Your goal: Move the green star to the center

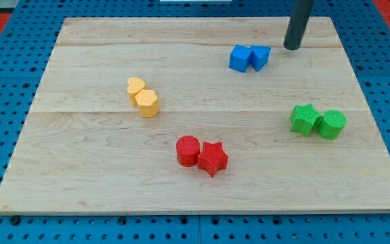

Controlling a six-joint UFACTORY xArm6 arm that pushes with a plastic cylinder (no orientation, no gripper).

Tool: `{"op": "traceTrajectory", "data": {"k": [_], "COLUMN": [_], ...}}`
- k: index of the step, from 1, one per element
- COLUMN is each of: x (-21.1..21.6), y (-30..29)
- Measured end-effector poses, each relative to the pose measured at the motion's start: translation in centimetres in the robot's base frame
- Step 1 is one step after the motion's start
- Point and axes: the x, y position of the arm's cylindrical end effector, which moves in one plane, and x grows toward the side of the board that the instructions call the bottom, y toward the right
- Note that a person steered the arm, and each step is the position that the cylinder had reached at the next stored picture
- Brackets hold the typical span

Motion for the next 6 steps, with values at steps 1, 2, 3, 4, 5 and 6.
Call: {"op": "traceTrajectory", "data": {"k": [1,2,3,4,5,6], "x": [2.6,9.8,19.8,21.6,16.7,13.0], "y": [1.1,8.9,13.2,6.3,-2.6,-10.4]}}
